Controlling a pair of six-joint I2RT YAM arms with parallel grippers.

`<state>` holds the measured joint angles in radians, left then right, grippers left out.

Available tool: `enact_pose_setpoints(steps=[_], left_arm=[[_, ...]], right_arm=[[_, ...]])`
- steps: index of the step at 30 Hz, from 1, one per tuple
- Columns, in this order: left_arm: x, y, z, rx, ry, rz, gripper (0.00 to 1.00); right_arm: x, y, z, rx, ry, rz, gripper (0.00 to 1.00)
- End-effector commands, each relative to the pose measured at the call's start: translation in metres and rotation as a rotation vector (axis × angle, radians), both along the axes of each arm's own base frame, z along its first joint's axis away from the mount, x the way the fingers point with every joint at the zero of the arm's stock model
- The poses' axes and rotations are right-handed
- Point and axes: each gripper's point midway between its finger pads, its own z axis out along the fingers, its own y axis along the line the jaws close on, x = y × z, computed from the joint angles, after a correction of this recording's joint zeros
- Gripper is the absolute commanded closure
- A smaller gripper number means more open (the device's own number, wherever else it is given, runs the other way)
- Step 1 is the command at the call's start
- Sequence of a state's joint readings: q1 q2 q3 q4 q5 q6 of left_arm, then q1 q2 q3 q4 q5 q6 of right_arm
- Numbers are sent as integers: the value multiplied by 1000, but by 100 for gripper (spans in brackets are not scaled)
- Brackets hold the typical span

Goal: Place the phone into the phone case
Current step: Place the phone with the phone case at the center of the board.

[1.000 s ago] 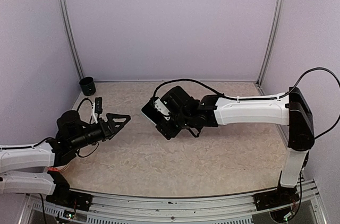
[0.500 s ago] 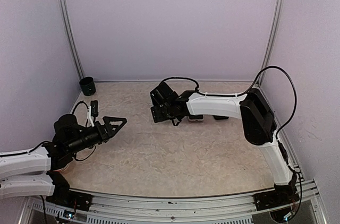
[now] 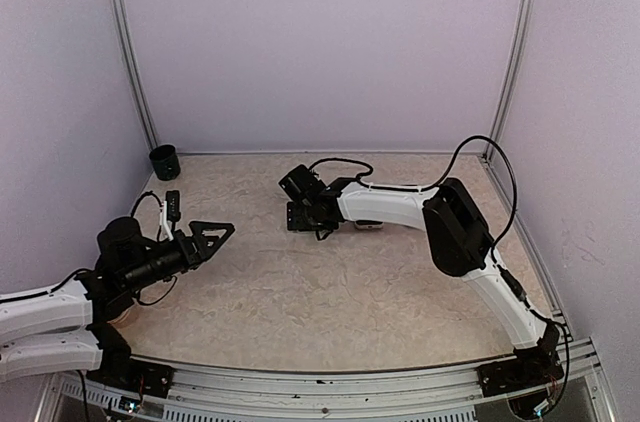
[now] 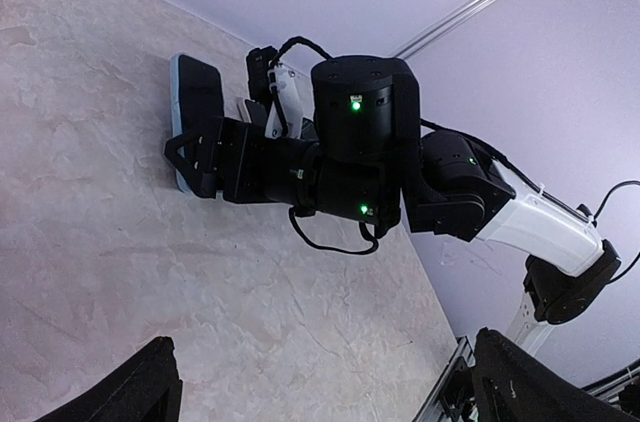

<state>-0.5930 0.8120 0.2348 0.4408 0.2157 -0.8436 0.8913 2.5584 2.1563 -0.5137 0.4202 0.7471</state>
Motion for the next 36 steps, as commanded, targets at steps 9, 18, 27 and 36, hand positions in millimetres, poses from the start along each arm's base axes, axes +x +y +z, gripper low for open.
enact_pose_setpoints(steps=[9,18,27,36], left_arm=[[3,5,-6,14,-4,15,1],[3,5,-6,13,0,16,1],[4,4,-4,11,-2,17,1],[11,9,1,46,0,54,1]], right_arm=[[14,-8,1,42,-20,-87,34],[15,-8,2,47,-20,-83,19],[16,-8,17,59,-43,-73,1],[6,0,88,120,-131,9,1]])
